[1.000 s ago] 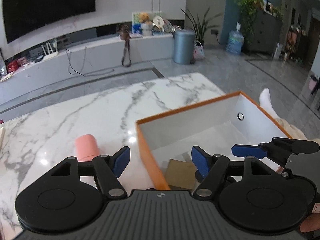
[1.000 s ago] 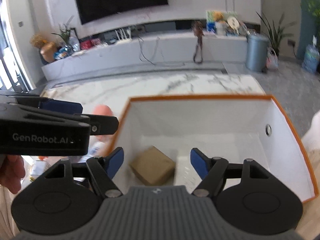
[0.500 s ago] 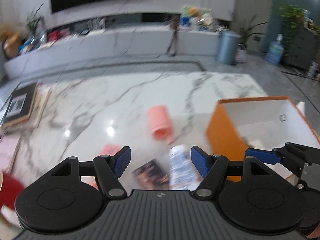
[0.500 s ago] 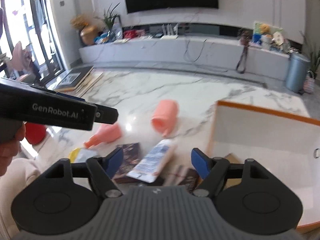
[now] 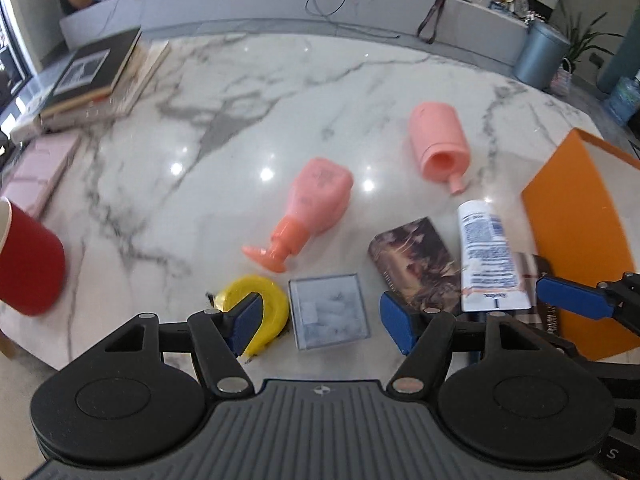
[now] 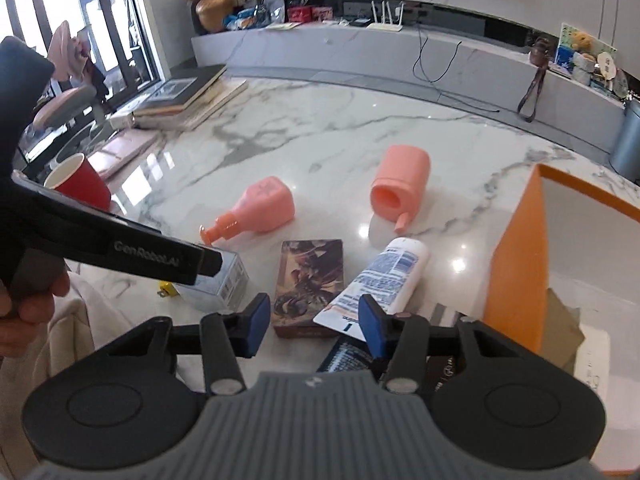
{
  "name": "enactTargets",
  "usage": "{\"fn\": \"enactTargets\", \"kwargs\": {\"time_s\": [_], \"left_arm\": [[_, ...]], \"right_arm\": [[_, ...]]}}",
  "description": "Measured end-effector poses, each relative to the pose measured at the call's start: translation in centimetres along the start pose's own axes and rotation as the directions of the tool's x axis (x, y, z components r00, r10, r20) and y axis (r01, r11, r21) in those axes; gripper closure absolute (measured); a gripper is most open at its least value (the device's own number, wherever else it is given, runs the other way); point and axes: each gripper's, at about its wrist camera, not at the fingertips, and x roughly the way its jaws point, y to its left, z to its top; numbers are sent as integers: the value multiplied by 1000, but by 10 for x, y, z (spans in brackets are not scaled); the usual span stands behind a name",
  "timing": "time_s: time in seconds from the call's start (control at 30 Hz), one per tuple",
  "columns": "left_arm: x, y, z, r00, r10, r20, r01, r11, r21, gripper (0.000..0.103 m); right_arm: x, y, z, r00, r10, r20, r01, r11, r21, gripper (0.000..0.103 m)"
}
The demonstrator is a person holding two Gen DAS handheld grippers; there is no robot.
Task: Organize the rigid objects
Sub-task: 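Move both tools back to the table toward the clear box and picture card box, then grasp the clear plastic box with the left tool while the right tool grasps the picture card box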
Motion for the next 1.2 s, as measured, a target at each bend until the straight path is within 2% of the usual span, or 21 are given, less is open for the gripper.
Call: {"fn": "enactTargets", "kwargs": {"time_s": [0.23, 0.33, 0.5, 0.53, 0.83, 1.07, 1.2], "left_arm": [[16, 0, -2, 999, -21, -35, 21, 1000, -5, 22], [21, -2, -2, 999, -17, -48, 18, 1000, 1, 28], [27, -3, -1, 998, -23, -57, 24, 999, 24, 46], [27, -3, -1, 998, -31, -58, 33, 999, 29, 46], [28, 10, 2, 996, -79, -45, 80, 997, 13, 47], [27, 17, 1, 994, -108, -32, 107, 994, -25, 47], [27, 22, 0, 993, -117, -30, 116, 993, -35, 47]], "right_arm": [[22, 8, 7, 999, 4, -34, -6, 998, -54, 54], [33, 13, 9, 999, -2, -50, -3, 996, -91, 54], [51, 19, 13, 997, -11, -78, 1, 991, -133, 54], [54, 20, 13, 996, -12, -83, 1, 990, -140, 54], [83, 24, 20, 991, -20, -135, -4, 985, -170, 48], [94, 32, 23, 991, -42, -125, 13, 974, -224, 39], [102, 35, 25, 987, -102, -126, 65, 961, -268, 38]]}}
